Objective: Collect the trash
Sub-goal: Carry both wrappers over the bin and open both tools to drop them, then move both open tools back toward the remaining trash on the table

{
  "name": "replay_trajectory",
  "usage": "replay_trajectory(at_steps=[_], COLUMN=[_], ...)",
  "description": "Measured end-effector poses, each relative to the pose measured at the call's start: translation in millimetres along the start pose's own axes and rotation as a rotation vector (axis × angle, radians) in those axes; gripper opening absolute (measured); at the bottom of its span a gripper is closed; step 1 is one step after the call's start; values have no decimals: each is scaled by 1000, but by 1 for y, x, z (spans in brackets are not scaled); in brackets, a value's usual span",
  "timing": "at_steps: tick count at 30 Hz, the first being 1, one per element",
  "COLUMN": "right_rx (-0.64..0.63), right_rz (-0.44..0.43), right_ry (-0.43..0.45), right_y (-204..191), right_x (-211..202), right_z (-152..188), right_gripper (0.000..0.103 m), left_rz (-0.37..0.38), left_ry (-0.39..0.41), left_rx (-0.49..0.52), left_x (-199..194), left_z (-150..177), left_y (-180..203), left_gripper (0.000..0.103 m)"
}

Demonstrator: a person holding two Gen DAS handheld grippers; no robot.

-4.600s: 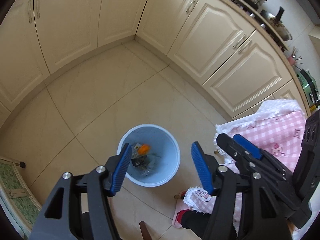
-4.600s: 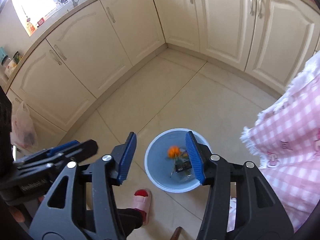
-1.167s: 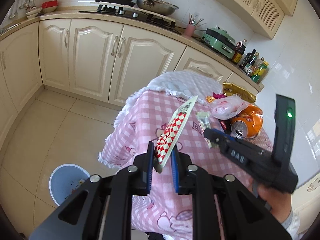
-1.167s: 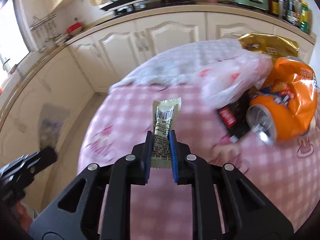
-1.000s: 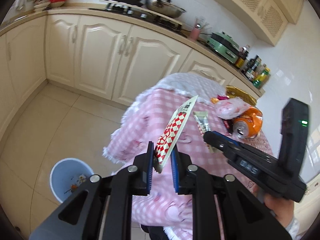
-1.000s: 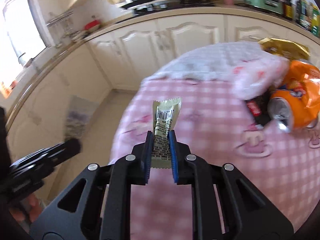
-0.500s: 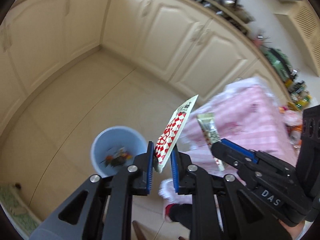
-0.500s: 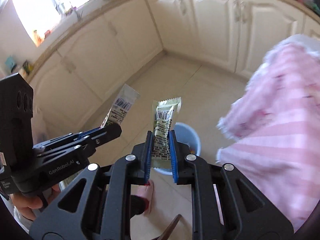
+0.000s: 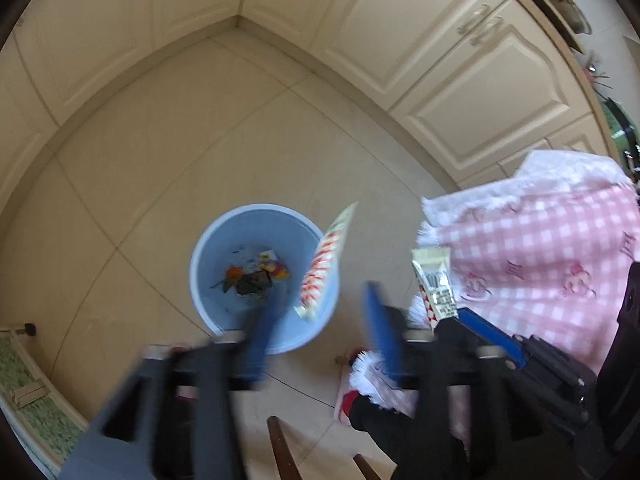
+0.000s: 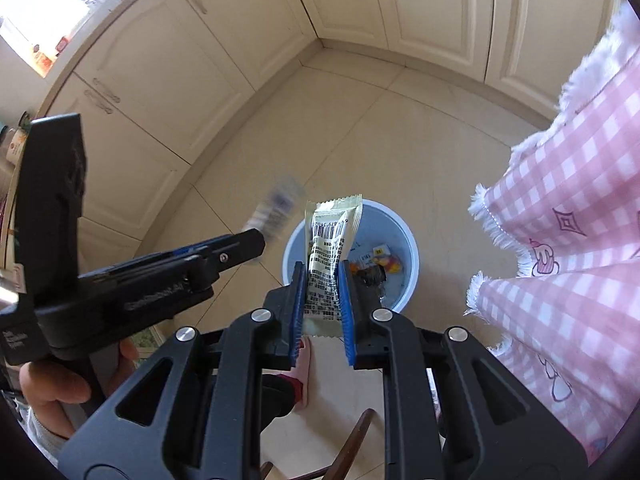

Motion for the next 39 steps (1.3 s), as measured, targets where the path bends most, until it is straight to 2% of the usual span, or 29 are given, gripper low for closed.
replay_trajectory(at_steps=[8, 14, 27, 32, 39], right_rx=[2, -13, -47, -56, -47], right_rz=[-7, -16, -48, -27, 9], right_ry=[-14, -14, 71, 108, 209], right_y=[-3, -16, -49, -51, -42], right_x=[14, 19, 5, -17, -84], right_z=[-4, -7, -32, -35, -26], right_gripper=[17, 17, 24, 24, 24], left_rz=[-29, -45, -49, -38, 3], left_ry=[10, 51, 119, 156, 212], left_rx=[-9, -49, -63, -59, 13], left_x=[-3, -23, -64, -87, -124], left_z=[2, 2, 0, 2, 8], left_y=[-12, -27, -38, -31, 9], left_gripper=[60, 60, 60, 60, 60])
Point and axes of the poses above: each gripper's, at about its wrist camera, not at the fingertips, and x roughly the way its jaws point, y to its right, z to its underside, the point moved 6 cm from there along x, roughly the way its jaws point, and after that the axes turned 3 degrees about z, right-handed, at the moved point
